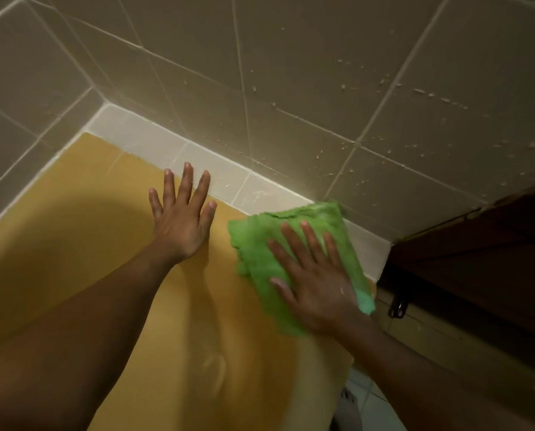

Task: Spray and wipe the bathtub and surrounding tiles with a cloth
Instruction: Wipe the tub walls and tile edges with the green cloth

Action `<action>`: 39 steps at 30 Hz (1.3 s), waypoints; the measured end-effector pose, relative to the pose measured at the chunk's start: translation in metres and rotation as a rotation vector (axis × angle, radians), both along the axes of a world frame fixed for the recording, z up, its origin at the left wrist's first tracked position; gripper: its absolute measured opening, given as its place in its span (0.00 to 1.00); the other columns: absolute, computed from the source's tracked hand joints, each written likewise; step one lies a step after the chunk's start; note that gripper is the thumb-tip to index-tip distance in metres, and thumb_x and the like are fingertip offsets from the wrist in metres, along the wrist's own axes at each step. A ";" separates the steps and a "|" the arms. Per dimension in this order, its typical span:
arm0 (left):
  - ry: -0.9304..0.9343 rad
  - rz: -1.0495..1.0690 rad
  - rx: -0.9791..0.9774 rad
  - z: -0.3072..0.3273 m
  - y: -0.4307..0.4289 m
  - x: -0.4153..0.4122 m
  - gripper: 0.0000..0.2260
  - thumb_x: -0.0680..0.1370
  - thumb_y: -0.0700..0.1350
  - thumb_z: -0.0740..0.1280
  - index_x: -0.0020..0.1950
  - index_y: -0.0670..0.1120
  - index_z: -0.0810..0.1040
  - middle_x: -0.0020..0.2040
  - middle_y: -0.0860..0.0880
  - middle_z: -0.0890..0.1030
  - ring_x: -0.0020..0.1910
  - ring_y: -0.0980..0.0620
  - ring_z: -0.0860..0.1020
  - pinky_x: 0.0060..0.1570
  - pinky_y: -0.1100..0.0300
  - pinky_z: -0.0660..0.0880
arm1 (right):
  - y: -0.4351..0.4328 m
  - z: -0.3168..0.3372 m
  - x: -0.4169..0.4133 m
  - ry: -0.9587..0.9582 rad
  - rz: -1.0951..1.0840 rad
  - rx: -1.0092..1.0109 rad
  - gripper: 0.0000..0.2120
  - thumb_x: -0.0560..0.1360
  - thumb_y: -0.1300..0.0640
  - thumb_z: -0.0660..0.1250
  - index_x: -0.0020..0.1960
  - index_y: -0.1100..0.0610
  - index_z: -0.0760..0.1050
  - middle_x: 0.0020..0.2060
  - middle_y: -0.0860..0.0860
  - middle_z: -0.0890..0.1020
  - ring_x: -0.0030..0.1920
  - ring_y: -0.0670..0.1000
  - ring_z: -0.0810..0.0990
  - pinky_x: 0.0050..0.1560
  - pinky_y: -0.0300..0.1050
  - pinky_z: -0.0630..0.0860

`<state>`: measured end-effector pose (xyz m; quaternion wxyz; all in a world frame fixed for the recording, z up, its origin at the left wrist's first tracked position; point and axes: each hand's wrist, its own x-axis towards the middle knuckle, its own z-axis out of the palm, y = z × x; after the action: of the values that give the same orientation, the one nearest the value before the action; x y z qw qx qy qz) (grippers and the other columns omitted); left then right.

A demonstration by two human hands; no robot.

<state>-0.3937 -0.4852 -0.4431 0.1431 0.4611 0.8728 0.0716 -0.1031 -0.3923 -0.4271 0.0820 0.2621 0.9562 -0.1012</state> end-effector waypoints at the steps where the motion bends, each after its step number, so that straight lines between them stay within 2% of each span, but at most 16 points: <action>1: -0.002 0.003 -0.003 0.000 -0.002 -0.006 0.29 0.82 0.66 0.39 0.82 0.62 0.38 0.82 0.55 0.32 0.80 0.45 0.30 0.75 0.36 0.33 | -0.003 0.001 0.014 -0.007 -0.071 0.003 0.32 0.83 0.35 0.46 0.83 0.42 0.42 0.82 0.47 0.38 0.81 0.56 0.35 0.79 0.65 0.46; 4: -0.001 0.015 -0.019 0.000 -0.006 -0.021 0.29 0.82 0.68 0.39 0.82 0.63 0.37 0.82 0.55 0.32 0.80 0.45 0.29 0.74 0.36 0.31 | -0.009 0.006 0.034 -0.068 -0.259 0.026 0.33 0.82 0.34 0.45 0.83 0.44 0.41 0.82 0.49 0.37 0.81 0.56 0.35 0.79 0.65 0.45; 9: 0.002 0.019 -0.016 0.000 -0.006 -0.032 0.29 0.81 0.68 0.39 0.82 0.63 0.38 0.83 0.55 0.34 0.80 0.47 0.30 0.74 0.35 0.31 | -0.004 0.003 -0.016 -0.052 -0.337 0.040 0.33 0.82 0.34 0.41 0.83 0.46 0.39 0.81 0.51 0.36 0.80 0.58 0.32 0.78 0.67 0.41; 13: 0.003 0.018 -0.007 -0.001 -0.006 -0.039 0.29 0.81 0.68 0.39 0.82 0.64 0.39 0.83 0.56 0.35 0.81 0.47 0.31 0.74 0.34 0.32 | 0.009 0.001 -0.073 -0.027 -0.056 0.049 0.32 0.83 0.34 0.43 0.83 0.46 0.45 0.83 0.51 0.42 0.81 0.59 0.36 0.77 0.67 0.44; 15: 0.007 0.011 -0.017 -0.001 -0.006 -0.046 0.29 0.81 0.69 0.39 0.82 0.65 0.39 0.83 0.56 0.35 0.81 0.47 0.31 0.74 0.34 0.32 | 0.011 0.000 -0.073 -0.032 0.093 0.054 0.31 0.84 0.35 0.44 0.83 0.45 0.44 0.82 0.50 0.41 0.81 0.57 0.36 0.78 0.66 0.46; 17: 0.010 0.003 -0.019 0.000 -0.007 -0.052 0.29 0.81 0.69 0.39 0.81 0.65 0.38 0.83 0.56 0.35 0.81 0.47 0.32 0.74 0.33 0.32 | 0.008 0.001 -0.054 -0.032 0.115 0.044 0.31 0.84 0.36 0.44 0.83 0.44 0.43 0.82 0.49 0.40 0.81 0.57 0.36 0.78 0.65 0.46; 20: 0.013 0.008 -0.025 0.000 -0.007 -0.060 0.29 0.81 0.68 0.39 0.82 0.64 0.39 0.83 0.56 0.35 0.81 0.47 0.32 0.74 0.33 0.32 | -0.001 0.002 -0.016 -0.048 -0.048 0.034 0.31 0.83 0.34 0.44 0.83 0.43 0.43 0.82 0.48 0.40 0.81 0.55 0.36 0.79 0.64 0.48; 23: 0.029 0.018 -0.031 0.000 -0.007 -0.064 0.30 0.81 0.69 0.38 0.82 0.64 0.39 0.83 0.55 0.35 0.81 0.46 0.32 0.74 0.34 0.32 | -0.006 0.007 0.005 -0.054 -0.231 0.020 0.32 0.83 0.34 0.44 0.83 0.44 0.43 0.82 0.48 0.38 0.81 0.55 0.36 0.79 0.64 0.47; 27: 0.024 0.031 -0.043 0.000 -0.006 -0.065 0.29 0.81 0.69 0.39 0.81 0.65 0.38 0.82 0.55 0.34 0.80 0.46 0.31 0.73 0.34 0.31 | -0.001 0.008 -0.008 -0.065 -0.274 0.024 0.33 0.82 0.34 0.43 0.83 0.45 0.41 0.82 0.49 0.36 0.81 0.55 0.34 0.79 0.65 0.45; 30: 0.024 0.038 -0.052 0.000 -0.005 -0.063 0.28 0.83 0.68 0.41 0.81 0.66 0.37 0.82 0.56 0.33 0.80 0.46 0.30 0.73 0.34 0.30 | 0.010 0.006 -0.035 -0.066 -0.209 0.033 0.33 0.82 0.33 0.41 0.82 0.44 0.38 0.81 0.49 0.35 0.80 0.55 0.32 0.79 0.65 0.43; 34: 0.010 0.050 -0.036 0.002 -0.004 -0.063 0.27 0.84 0.66 0.43 0.81 0.66 0.39 0.82 0.56 0.33 0.80 0.45 0.30 0.72 0.33 0.31 | 0.019 0.008 -0.061 -0.057 -0.030 0.032 0.32 0.83 0.34 0.42 0.83 0.43 0.43 0.82 0.49 0.39 0.80 0.55 0.33 0.79 0.64 0.45; 39: 0.003 0.030 -0.034 0.001 -0.005 -0.064 0.28 0.81 0.68 0.41 0.81 0.66 0.38 0.82 0.56 0.33 0.80 0.45 0.29 0.72 0.33 0.29 | 0.015 0.007 -0.035 -0.073 0.106 0.039 0.32 0.83 0.34 0.44 0.83 0.44 0.41 0.82 0.48 0.38 0.81 0.55 0.35 0.79 0.65 0.47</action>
<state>-0.4575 -0.4898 -0.4421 0.1484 0.4455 0.8810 0.0583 -0.1376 -0.3776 -0.4199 0.1169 0.2160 0.9669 -0.0687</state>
